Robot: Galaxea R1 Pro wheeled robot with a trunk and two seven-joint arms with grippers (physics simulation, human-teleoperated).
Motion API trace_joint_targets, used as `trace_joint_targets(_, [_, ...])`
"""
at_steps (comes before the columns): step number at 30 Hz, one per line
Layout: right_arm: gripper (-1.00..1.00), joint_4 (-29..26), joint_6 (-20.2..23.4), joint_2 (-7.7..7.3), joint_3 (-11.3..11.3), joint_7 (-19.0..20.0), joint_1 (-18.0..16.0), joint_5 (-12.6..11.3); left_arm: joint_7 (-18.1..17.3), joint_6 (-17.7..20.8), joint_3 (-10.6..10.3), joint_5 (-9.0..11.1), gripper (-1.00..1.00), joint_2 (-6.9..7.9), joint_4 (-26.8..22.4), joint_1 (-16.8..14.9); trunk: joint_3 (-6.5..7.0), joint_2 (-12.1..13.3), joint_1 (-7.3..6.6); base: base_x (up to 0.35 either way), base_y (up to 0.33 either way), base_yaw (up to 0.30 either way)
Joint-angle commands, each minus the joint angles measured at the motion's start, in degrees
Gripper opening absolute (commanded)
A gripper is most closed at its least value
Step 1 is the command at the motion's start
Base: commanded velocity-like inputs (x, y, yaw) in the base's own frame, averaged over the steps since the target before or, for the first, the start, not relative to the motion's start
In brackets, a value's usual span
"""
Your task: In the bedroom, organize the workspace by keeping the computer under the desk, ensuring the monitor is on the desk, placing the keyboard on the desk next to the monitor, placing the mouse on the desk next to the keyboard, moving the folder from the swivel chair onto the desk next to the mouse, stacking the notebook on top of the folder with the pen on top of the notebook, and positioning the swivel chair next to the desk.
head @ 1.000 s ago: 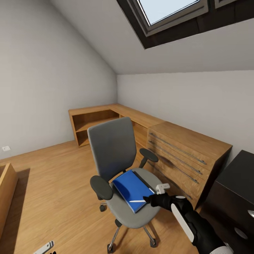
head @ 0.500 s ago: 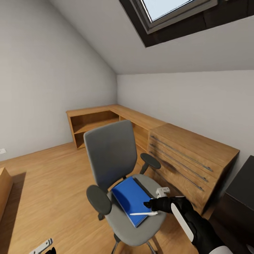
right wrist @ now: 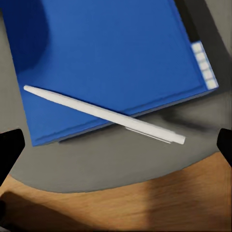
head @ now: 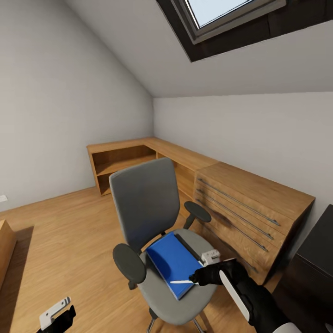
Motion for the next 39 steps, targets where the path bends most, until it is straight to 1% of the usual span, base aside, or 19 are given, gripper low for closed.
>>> trace_joint_targets(1, [1.0,-0.1,0.4,-0.09,1.0,0.0,0.0,0.5,0.2,0.0,-0.1,0.6,1.0,0.01,-0.2,0.2,-0.06,0.0,0.0,0.0,0.0,0.0])
trace_joint_targets(3, [1.0,-0.1,0.6,-0.3,3.2,0.0,0.0,1.4,0.2,0.1,-0.1,0.5,1.0,-0.04,-0.4,0.5,-0.06,0.0,0.0,0.0,0.0,0.0])
trace_joint_targets(4, [1.0,-0.1,0.7,-0.98,6.9,0.2,0.0,3.2,0.2,0.2,-0.1,0.5,1.0,-0.07,-0.5,0.7,-0.06,0.0,0.0,0.0,0.0,0.0])
trace_joint_targets(7, [1.0,-0.1,0.7,-2.79,13.1,1.2,0.0,7.0,0.2,0.2,-0.1,0.5,1.0,-0.08,-0.5,0.7,-0.06,0.0,0.0,0.0,0.0,0.0])
trace_joint_targets(8, [1.0,-0.1,0.5,-4.28,19.2,2.6,0.0,9.2,0.2,0.2,-0.3,0.2,1.0,-0.13,-0.5,0.8,-0.06,0.0,0.0,0.0,0.0,0.0])
trace_joint_targets(10, [1.0,-0.5,-0.1,-5.95,24.5,5.1,0.0,10.3,0.2,0.2,-0.3,-1.2,1.0,-0.22,-0.4,0.8,-0.06,0.0,0.0,0.0,0.0,0.0])
trace_joint_targets(11, [1.0,-0.7,-0.5,-6.37,25.3,5.9,0.0,10.5,0.2,0.2,-0.3,-1.7,1.0,-0.25,-0.4,0.8,-0.06,0.0,0.0,0.0,0.0,0.0])
trace_joint_targets(12, [1.0,-3.3,-1.7,-8.01,27.0,10.2,0.0,11.7,0.2,0.2,-0.5,-3.1,1.0,-0.44,-0.3,0.8,-0.06,0.0,0.0,0.0,0.0,0.0])
trace_joint_targets(14, [1.0,-7.0,-2.5,-10.13,27.8,15.2,-0.1,13.5,0.2,0.2,-0.6,-4.0,1.0,-0.9,-0.2,0.8,-0.06,0.0,0.0,0.0,0.0,0.0])
trace_joint_targets(15, [1.0,-8.2,-2.6,-10.94,28.0,17.1,-0.1,14.0,0.2,0.2,-0.7,-4.2,1.0,-1.05,-0.2,0.8,-0.06,0.0,0.0,0.0,0.0,0.0])
trace_joint_targets(18, [1.0,-14.0,-3.7,-15.25,27.8,29.2,-1.4,15.7,0.2,0.2,-0.8,-4.7,1.0,-1.52,0.1,0.8,-0.06,0.0,0.0,0.0,0.0,0.0])
trace_joint_targets(19, [1.0,-14.9,-4.2,-16.01,27.4,31.9,-1.9,15.9,0.2,0.2,-0.8,-4.7,1.0,-1.57,0.2,0.8,-0.06,0.0,0.0,0.0,0.0,0.0])
trace_joint_targets(20, [1.0,-16.8,-6.7,-17.8,25.0,40.0,-3.2,16.2,0.2,0.2,-1.0,-4.8,1.0,-1.66,0.6,0.8,-0.06,0.0,0.0,0.0,0.0,0.0])
trace_joint_targets(22, [1.0,-17.5,-8.8,-18.57,22.6,45.4,-3.8,16.4,0.2,0.2,-1.3,-4.9,1.0,-1.66,0.8,0.8,-0.06,0.0,0.0,0.0,0.0,0.0])
trace_joint_targets(25, [1.0,-18.2,-15.7,-19.63,14.8,59.8,-4.5,16.6,0.2,0.2,-3.1,-4.9,1.0,-1.64,1.0,0.8,-0.06,0.0,0.0,0.0,0.0,0.0])
trace_joint_targets(27, [1.0,-17.2,-20.9,-19.91,10.5,64.6,-4.6,16.4,0.2,0.2,-3.7,-4.9,1.0,-1.61,1.4,0.8,-0.06,0.0,0.0,0.0,0.0,0.0])
trace_joint_targets(30, [1.0,-14.8,-23.2,-19.95,8.8,66.2,-4.7,16.3,0.2,0.1,-3.9,-4.9,1.0,-1.59,1.7,0.8,-0.06,0.0,0.0,0.0,0.0,0.0])
trace_joint_targets(35, [1.0,-10.6,-23.8,-19.58,8.6,65.6,-4.7,16.8,0.3,0.1,-4.0,-4.9,1.0,-1.62,2.0,0.8,-0.06,0.0,0.0,0.0,0.0,0.0])
trace_joint_targets(39, [1.0,-5.4,-23.8,-17.6,8.6,58.8,-4.7,20.2,0.3,-0.1,-4.0,-4.9,1.0,-1.58,3.3,0.8,-0.06,0.0,0.0,0.002,0.0,0.0])
